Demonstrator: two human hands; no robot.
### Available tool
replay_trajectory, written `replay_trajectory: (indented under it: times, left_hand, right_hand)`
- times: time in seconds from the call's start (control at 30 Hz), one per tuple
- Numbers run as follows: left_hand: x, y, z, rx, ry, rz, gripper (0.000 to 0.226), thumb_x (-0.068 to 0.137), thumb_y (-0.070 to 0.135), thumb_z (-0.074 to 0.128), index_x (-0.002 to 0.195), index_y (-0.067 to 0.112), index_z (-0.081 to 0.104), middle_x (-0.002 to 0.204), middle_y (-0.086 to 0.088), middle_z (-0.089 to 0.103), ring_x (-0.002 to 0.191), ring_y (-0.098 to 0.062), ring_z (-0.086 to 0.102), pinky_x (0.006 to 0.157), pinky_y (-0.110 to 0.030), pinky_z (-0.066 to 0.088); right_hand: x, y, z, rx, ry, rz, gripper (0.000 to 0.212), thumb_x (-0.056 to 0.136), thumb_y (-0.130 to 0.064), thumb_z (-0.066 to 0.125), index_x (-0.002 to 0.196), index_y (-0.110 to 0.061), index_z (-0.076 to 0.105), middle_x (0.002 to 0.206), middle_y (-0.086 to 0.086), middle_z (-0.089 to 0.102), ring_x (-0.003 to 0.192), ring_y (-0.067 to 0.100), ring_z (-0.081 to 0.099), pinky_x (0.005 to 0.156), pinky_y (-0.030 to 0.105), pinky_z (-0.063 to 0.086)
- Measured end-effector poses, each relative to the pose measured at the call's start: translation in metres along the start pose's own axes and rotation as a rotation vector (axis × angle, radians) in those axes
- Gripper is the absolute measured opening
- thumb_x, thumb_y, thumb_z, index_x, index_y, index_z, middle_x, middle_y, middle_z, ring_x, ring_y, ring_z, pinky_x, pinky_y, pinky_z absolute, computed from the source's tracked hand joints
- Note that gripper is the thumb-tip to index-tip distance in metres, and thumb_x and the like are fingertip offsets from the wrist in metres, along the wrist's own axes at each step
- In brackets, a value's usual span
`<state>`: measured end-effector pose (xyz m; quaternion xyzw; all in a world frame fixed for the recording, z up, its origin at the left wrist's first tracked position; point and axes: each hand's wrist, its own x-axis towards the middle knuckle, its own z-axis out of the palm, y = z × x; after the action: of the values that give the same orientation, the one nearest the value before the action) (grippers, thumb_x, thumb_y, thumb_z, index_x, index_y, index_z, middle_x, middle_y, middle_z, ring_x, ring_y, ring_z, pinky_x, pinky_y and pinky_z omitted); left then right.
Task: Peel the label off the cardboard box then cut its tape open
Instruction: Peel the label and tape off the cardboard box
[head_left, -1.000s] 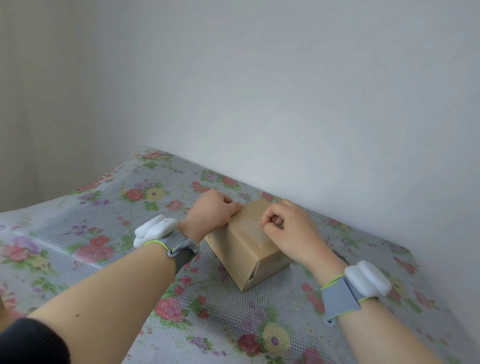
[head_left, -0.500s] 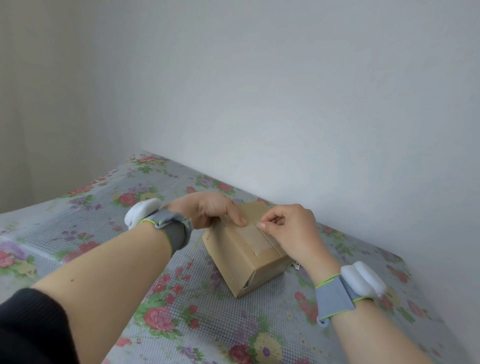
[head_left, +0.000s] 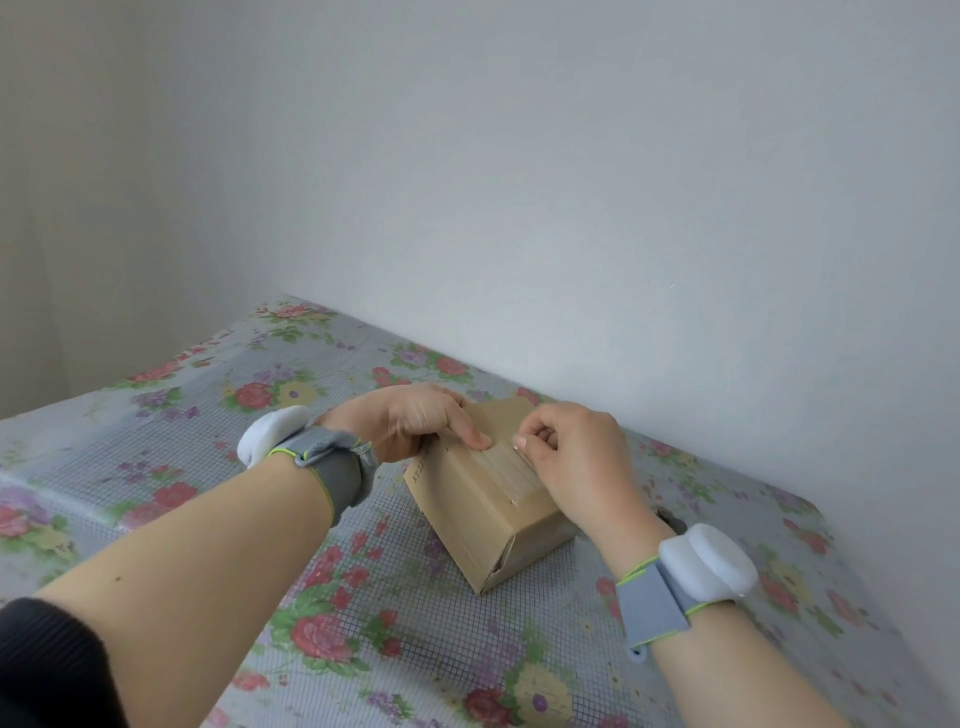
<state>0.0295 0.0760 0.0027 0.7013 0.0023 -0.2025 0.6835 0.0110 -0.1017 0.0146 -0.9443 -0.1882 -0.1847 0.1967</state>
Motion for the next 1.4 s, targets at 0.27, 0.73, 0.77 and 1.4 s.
replay_trajectory:
  times: [0.27,0.73,0.77,1.4]
  left_hand:
    - [0.001,-0.001,-0.002,-0.011,0.016,-0.019,0.033,0.076,-0.004,0.070,0.109,-0.002,0.063,0.107,-0.020,0.067,0.092,-0.031,0.064,0.092,-0.040,0.052]
    - [0.002,-0.004,-0.002,-0.013,0.029,-0.023,0.020,0.076,-0.003,0.071,0.094,0.001,0.065,0.093,-0.018,0.069,0.083,-0.030,0.065,0.090,-0.041,0.053]
    - [0.001,-0.003,-0.002,-0.018,0.030,-0.027,0.018,0.076,-0.003,0.071,0.092,0.002,0.066,0.094,-0.017,0.069,0.084,-0.030,0.065,0.091,-0.041,0.053]
    - [0.003,-0.005,-0.002,-0.007,0.025,-0.036,0.011,0.076,-0.002,0.072,0.084,0.003,0.067,0.084,-0.014,0.070,0.077,-0.028,0.065,0.079,-0.035,0.055]
  right_hand:
    - [-0.003,0.004,-0.008,0.153,-0.055,0.022,0.009,0.078,-0.018,0.072,0.072,-0.024,0.070,0.070,-0.010,0.064,0.068,0.009,0.059,0.072,0.031,0.053]
    - [-0.006,-0.022,0.003,-0.442,-0.017,-0.246,0.017,0.071,0.004,0.060,0.084,-0.007,0.059,0.085,0.010,0.059,0.079,0.028,0.058,0.061,0.029,0.031]
    - [-0.007,-0.020,0.002,-0.422,-0.021,-0.232,0.017,0.076,0.002,0.055,0.090,-0.007,0.058,0.092,0.010,0.058,0.085,0.029,0.057,0.064,0.029,0.031]
    - [-0.003,-0.021,0.001,-0.551,-0.011,-0.317,0.034,0.042,0.003,0.077,0.055,-0.016,0.052,0.056,-0.001,0.050,0.046,0.018,0.050,0.042,0.018,0.011]
